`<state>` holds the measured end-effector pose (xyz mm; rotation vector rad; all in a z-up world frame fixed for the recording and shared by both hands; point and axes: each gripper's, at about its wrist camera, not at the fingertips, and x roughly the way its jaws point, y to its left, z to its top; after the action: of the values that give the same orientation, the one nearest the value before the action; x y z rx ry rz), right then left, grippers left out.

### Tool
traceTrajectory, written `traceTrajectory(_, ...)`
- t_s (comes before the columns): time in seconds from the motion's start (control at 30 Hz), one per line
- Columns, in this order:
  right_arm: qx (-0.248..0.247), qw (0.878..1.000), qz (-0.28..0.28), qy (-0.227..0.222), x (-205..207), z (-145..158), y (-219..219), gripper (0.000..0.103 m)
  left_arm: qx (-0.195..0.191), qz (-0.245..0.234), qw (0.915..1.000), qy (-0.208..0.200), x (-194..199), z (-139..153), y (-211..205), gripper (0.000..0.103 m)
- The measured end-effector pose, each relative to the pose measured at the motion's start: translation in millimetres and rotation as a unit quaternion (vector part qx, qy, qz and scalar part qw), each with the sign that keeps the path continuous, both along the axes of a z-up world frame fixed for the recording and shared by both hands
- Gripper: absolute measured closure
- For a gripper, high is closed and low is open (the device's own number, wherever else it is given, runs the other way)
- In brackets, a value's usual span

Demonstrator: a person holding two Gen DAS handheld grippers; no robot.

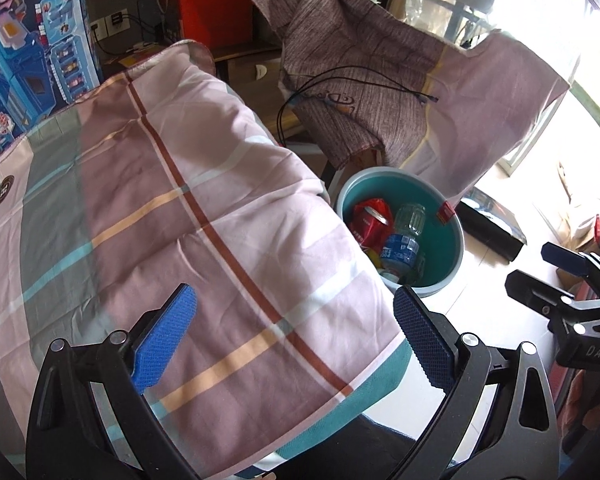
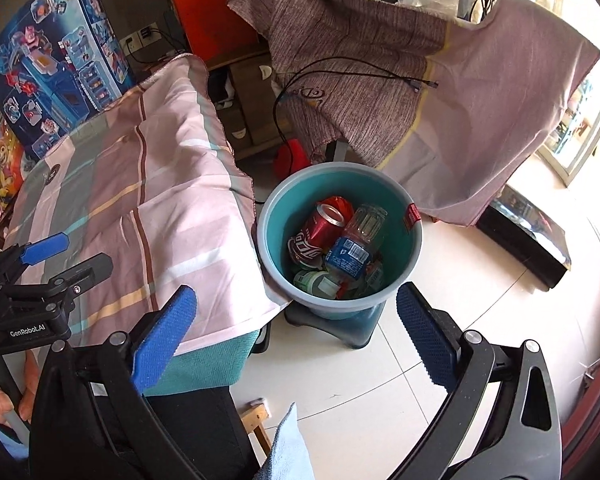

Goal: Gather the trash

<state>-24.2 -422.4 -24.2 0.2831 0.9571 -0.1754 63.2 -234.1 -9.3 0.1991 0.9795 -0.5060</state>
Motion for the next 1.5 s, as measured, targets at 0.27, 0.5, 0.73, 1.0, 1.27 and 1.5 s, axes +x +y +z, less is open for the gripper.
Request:
traceTrajectory(0.27, -0.013, 1.0, 0.021, 0.002, 1, 3, 21, 0.007, -0.005, 0.015, 0.9999, -0.004, -7, -1, 21, 0.004)
traceTrajectory(0.5, -0.011, 0.999, 0.032, 0.004, 5, 3, 30, 0.007, -0.007, 0.028, 0.9996, 0.0, -6, -4, 29, 0.004)
traceTrajectory(0.73, -0.01, 0.999, 0.037, 0.009, 8, -1, 35, 0.007, -0.007, 0.037, 0.9993, 0.0, -6, -6, 34, 0.004)
traceTrajectory(1.0, -0.008, 0.999, 0.04, 0.011, 11, -4, 37, 0.007, -0.007, 0.043, 0.999, 0.0, -3, -8, 37, 0.004)
traceTrajectory(1.27, -0.008, 0.999, 0.041, 0.013, 13, -6, 38, 0.007, -0.015, 0.05, 0.9985, -0.014, -4, -6, 42, 0.004)
traceTrajectory(1.5, -0.008, 0.999, 0.046, 0.014, 16, -9, 41, 0.007, -0.009, 0.063, 0.9978, -0.014, -2, -6, 46, 0.004)
